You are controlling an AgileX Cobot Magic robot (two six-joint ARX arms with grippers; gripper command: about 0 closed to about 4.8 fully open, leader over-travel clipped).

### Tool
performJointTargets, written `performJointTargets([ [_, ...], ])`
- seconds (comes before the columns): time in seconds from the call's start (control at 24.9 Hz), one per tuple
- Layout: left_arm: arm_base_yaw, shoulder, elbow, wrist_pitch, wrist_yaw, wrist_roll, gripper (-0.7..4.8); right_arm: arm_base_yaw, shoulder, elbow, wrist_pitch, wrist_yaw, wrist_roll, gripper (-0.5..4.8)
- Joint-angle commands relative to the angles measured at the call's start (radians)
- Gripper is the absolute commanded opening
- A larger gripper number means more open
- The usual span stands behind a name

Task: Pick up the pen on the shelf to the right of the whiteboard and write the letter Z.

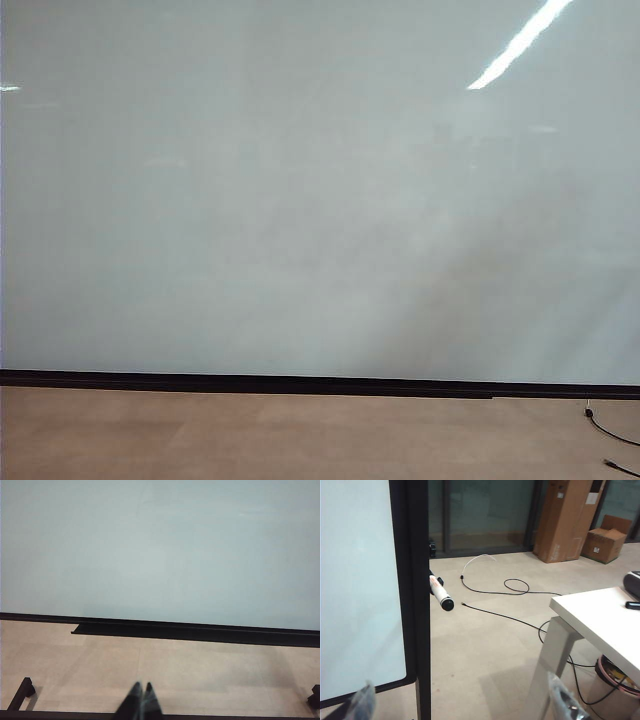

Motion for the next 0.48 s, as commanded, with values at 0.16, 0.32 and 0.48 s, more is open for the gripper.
performJointTargets([
  [0.16,0.000,0.000,0.002,0.005,0.000,0.004,-0.05,-0.153,0.193,0.004,0.243,-0.221,-0.001,4.63],
  [0.32,0.000,0.000,0.002,0.005,0.000,0.004,-0.05,-0.220,0.295,0.003,0.355,-0.319,-0.001,4.63],
  [0.48,0.000,0.000,0.002,0.005,0.000,0.004,-0.04,-0.257,0.409,0.002,0.500,-0.403,-0.019,4.63],
])
